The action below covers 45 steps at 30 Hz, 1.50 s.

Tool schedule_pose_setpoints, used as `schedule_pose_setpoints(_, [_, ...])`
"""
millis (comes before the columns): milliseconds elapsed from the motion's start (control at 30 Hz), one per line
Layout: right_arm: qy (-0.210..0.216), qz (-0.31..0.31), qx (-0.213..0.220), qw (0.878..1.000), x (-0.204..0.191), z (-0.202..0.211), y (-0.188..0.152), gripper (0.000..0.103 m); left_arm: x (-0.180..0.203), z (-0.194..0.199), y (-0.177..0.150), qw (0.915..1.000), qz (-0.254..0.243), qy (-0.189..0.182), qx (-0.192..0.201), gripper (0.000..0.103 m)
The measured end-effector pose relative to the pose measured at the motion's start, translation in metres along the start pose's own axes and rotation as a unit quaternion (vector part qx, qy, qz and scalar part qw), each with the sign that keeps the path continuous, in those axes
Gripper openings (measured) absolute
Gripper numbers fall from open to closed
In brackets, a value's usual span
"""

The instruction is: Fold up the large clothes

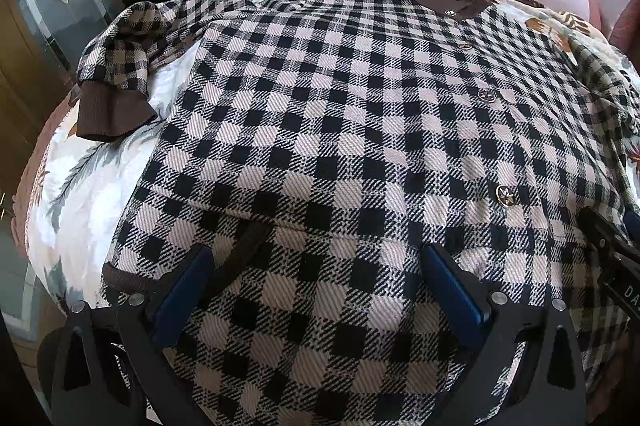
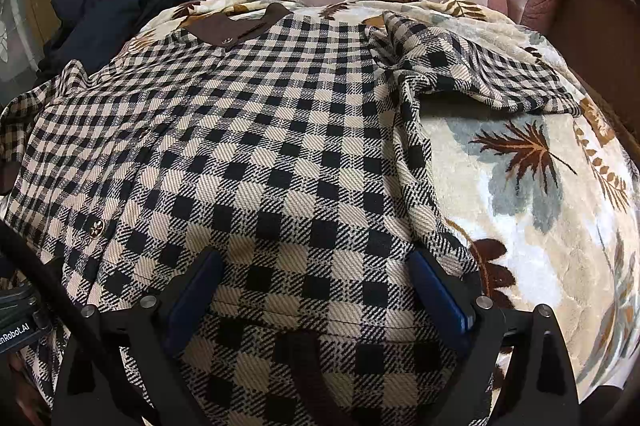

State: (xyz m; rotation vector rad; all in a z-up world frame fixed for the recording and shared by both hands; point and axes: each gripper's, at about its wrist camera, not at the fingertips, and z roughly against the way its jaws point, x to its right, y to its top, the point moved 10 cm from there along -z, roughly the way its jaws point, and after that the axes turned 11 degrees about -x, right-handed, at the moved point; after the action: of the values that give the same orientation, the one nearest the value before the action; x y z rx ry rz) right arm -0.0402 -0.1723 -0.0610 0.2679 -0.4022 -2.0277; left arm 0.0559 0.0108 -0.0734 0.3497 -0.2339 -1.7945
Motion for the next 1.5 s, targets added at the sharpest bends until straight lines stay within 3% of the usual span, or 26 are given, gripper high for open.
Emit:
schedule_pose_setpoints(167, [0.000, 0.002, 0.003, 1.000, 0.001, 0.001, 0.002, 0.097, -0.003, 0.007, -0.003, 0.9998, -0.020, -0.003, 0.000, 0.103])
schedule_pose_setpoints(267, [0.002, 0.004, 0.004, 1.000, 0.001, 0.001, 0.002, 0.097, -0.020, 0.027, 0.001, 0.9992, -0.024, 0.004, 0.031, 0.097])
schedule_pose_setpoints(367, [0.003, 0.005, 0.006, 1.000, 0.000, 0.001, 0.002, 0.097, -0.060, 0.054, 0.019, 0.9970, -0.004, -0.003, 0.078, 0.097])
schedule_pose_setpoints(433, [0.002, 0.006, 0.008, 1.000, -0.001, 0.000, 0.003, 0.098, -0.091, 0.058, 0.034, 0.9959, 0.018, 0.006, 0.088, 0.097])
schedule_pose_setpoints(533, [0.000, 0.007, 0.010, 1.000, -0.001, -0.001, 0.003, 0.099, -0.147, 0.044, 0.062, 0.9942, 0.066, 0.035, 0.077, 0.097])
schedule_pose_setpoints(633, [0.001, 0.007, 0.010, 1.000, -0.002, -0.001, 0.002, 0.099, -0.197, 0.016, 0.092, 0.9912, 0.112, 0.041, 0.057, 0.097])
schedule_pose_setpoints(733, [0.000, 0.007, 0.011, 1.000, -0.001, -0.001, 0.002, 0.099, -0.226, -0.018, 0.113, 0.9906, 0.124, 0.049, 0.029, 0.096])
schedule_pose_setpoints(767, [0.000, 0.008, 0.011, 1.000, -0.001, -0.001, 0.001, 0.099, -0.230, -0.024, 0.114, 0.9911, 0.123, 0.045, 0.023, 0.086])
schedule_pose_setpoints(800, [-0.001, 0.008, 0.012, 1.000, -0.001, -0.001, 0.002, 0.099, -0.234, -0.033, 0.117, 0.9915, 0.124, 0.035, 0.016, 0.056])
schedule_pose_setpoints(833, [-0.001, 0.008, 0.012, 1.000, -0.001, -0.001, 0.002, 0.099, -0.242, -0.040, 0.120, 0.9910, 0.131, 0.027, 0.004, 0.036])
schedule_pose_setpoints(867, [-0.001, 0.008, 0.012, 1.000, -0.001, -0.001, 0.001, 0.099, -0.250, -0.045, 0.118, 0.9890, 0.147, 0.015, -0.007, 0.003])
schedule_pose_setpoints(933, [-0.001, 0.009, 0.012, 1.000, -0.001, -0.001, 0.003, 0.099, -0.275, -0.044, 0.120, 0.9779, 0.207, -0.025, -0.006, 0.003])
schedule_pose_setpoints(1100, [-0.004, 0.011, 0.015, 1.000, -0.002, -0.002, 0.002, 0.100, -0.377, -0.030, 0.129, 0.9457, 0.325, -0.001, 0.018, 0.003])
schedule_pose_setpoints(1200, [-0.004, 0.011, 0.016, 1.000, -0.002, -0.002, 0.001, 0.101, -0.414, -0.026, 0.125, 0.9327, 0.360, -0.014, 0.016, 0.005])
schedule_pose_setpoints(1267, [-0.003, 0.010, 0.016, 1.000, -0.002, -0.003, 0.002, 0.101, -0.424, -0.024, 0.123, 0.9293, 0.368, -0.019, 0.017, 0.007])
schedule_pose_setpoints(1333, [-0.003, 0.011, 0.016, 1.000, -0.002, -0.003, 0.002, 0.101, -0.429, -0.020, 0.112, 0.9290, 0.369, -0.015, 0.024, 0.015])
schedule_pose_setpoints(1467, [-0.002, 0.011, 0.017, 1.000, -0.003, -0.003, 0.002, 0.101, -0.404, 0.010, 0.084, 0.9318, 0.360, 0.015, 0.042, 0.051])
schedule_pose_setpoints(1500, [-0.001, 0.011, 0.018, 1.000, -0.003, -0.003, 0.002, 0.101, -0.403, 0.016, 0.081, 0.9307, 0.362, 0.009, 0.050, 0.052])
